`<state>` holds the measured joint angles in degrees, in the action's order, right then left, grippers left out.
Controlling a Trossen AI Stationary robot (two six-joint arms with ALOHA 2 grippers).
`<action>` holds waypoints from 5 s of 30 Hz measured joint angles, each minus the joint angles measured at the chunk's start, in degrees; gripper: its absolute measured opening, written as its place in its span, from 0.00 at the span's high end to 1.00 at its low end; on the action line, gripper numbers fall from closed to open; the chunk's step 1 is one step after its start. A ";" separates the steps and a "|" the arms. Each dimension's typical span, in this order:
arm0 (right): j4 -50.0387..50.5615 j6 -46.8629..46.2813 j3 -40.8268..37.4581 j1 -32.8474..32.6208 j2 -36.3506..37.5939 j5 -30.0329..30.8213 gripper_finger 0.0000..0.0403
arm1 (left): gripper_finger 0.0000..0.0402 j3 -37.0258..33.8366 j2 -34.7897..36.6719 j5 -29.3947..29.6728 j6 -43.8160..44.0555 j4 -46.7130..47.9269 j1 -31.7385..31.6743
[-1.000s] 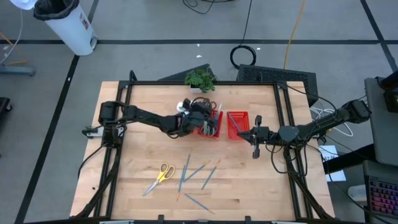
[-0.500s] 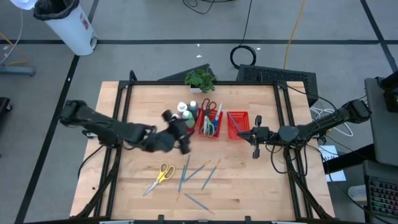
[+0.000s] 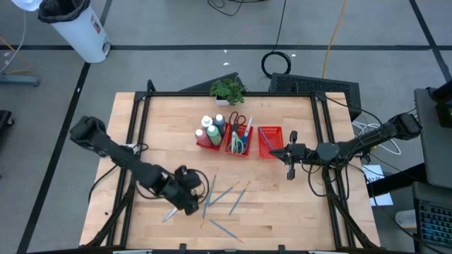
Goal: Pick & Place Paint Supplies
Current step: Put the yellow scissors into the middle red bin
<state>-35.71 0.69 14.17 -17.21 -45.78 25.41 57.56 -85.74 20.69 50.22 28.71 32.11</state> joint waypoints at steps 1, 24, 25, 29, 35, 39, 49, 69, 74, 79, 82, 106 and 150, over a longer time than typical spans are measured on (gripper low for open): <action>-0.12 -0.02 0.00 0.00 0.02 0.00 1.00 | 0.39 -0.23 -1.06 -1.24 1.13 -0.66 0.12; -0.56 -0.48 0.02 -0.02 0.02 0.00 1.00 | 0.43 -0.15 -16.65 -15.07 18.19 -0.09 -2.05; -0.56 -0.48 0.02 -0.02 0.02 -0.02 1.00 | 0.44 -0.15 -16.67 -15.09 18.49 -0.03 -2.05; -0.56 -0.48 0.01 -0.02 0.02 -0.02 1.00 | 0.53 -0.21 -16.69 -15.58 19.36 0.32 -2.09; -0.54 -0.48 0.01 -0.02 0.02 -0.01 1.00 | 0.85 -0.28 -16.71 -15.96 21.63 2.43 -2.51; -0.53 -0.48 0.02 -0.02 0.02 0.00 1.00 | 0.95 -0.45 -14.92 -18.03 21.67 5.16 -3.37; -0.67 -0.48 0.02 -0.02 0.00 0.00 1.00 | 0.96 0.94 -1.58 -3.12 9.11 -5.60 -4.53; -1.03 0.03 0.02 0.00 0.00 0.15 1.00 | 0.95 1.19 -1.12 6.36 -27.65 -56.24 -25.62; -1.72 0.42 0.02 0.00 0.00 0.37 1.00 | 0.95 1.14 -7.29 4.79 -27.26 -65.04 -29.10; -1.74 0.44 0.02 0.02 0.02 0.44 1.00 | 0.95 1.16 -13.60 4.77 -24.36 -67.95 -31.07; -1.73 0.44 0.02 0.02 0.02 0.44 1.00 | 0.94 1.25 -16.32 4.82 -21.74 -67.93 -31.99; -1.28 0.46 0.02 0.02 0.00 0.31 1.00 | 0.63 1.91 -21.16 6.40 -20.03 -66.24 -33.30; 12.35 -25.02 0.02 -2.61 -5.52 2.67 0.45 | 0.46 1.91 -17.04 -10.20 -37.73 -54.33 -25.48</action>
<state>-23.36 -24.34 14.20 -19.82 -51.30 28.07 59.46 -102.78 10.49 12.49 -25.61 6.63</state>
